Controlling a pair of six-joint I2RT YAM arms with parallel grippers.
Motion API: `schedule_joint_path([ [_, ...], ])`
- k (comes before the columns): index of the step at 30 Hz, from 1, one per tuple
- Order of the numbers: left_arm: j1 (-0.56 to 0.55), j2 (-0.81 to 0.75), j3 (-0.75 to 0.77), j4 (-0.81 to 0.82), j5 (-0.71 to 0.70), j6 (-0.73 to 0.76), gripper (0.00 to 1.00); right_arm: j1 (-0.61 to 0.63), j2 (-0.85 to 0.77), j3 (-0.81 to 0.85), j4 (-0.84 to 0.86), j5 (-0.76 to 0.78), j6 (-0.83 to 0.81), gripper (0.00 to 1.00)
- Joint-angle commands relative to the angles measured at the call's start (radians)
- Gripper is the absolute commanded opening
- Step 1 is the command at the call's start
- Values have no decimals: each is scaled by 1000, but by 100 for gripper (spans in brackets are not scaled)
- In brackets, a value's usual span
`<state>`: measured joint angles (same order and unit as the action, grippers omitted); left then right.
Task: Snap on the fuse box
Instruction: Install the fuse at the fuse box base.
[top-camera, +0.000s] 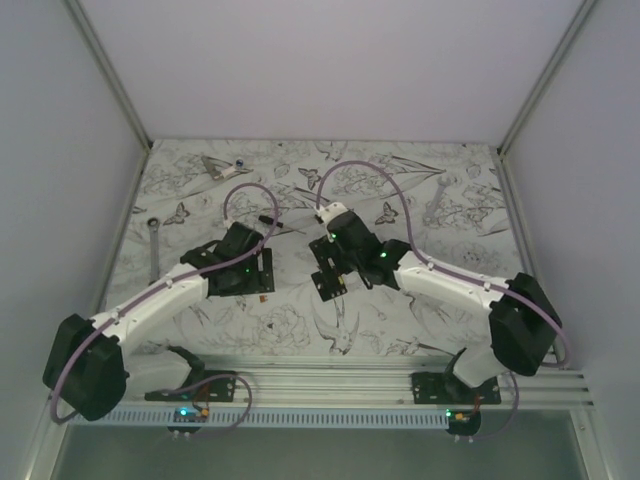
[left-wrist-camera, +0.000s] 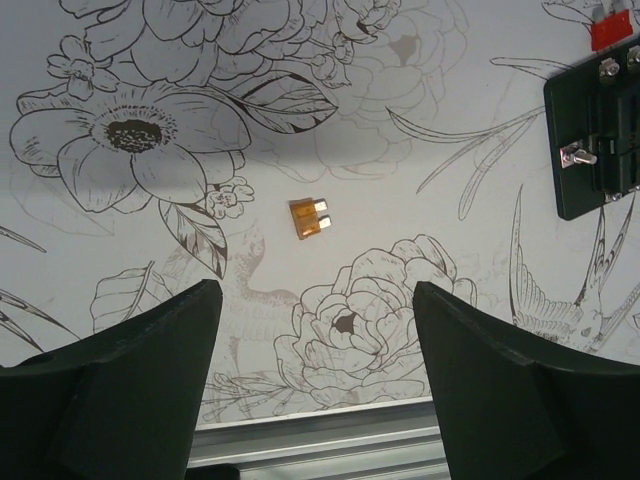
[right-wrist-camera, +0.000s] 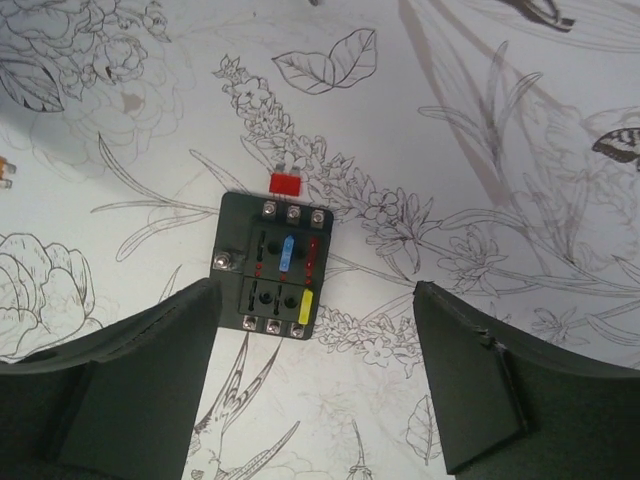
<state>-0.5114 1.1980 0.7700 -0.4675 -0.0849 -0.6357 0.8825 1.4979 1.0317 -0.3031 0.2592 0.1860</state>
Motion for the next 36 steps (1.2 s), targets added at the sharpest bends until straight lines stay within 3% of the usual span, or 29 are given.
schedule_joint_path([
  [1,-4,27,33,-51,-44,1,82,-2,60,72,-49,-44,1,78],
  [6,-4,60,46,-29,-19,4,87,-2,161,150,-163,-79,34,57],
  [13,5,149,58,107,92,-5,92,-6,272,246,-246,-95,66,37],
  [20,37,241,63,218,218,-40,92,-16,338,293,-255,-99,77,29],
  [31,44,272,63,273,258,-69,92,-25,373,303,-266,-78,77,22],
  [36,45,278,59,287,266,-80,92,-25,391,310,-263,-107,74,10],
])
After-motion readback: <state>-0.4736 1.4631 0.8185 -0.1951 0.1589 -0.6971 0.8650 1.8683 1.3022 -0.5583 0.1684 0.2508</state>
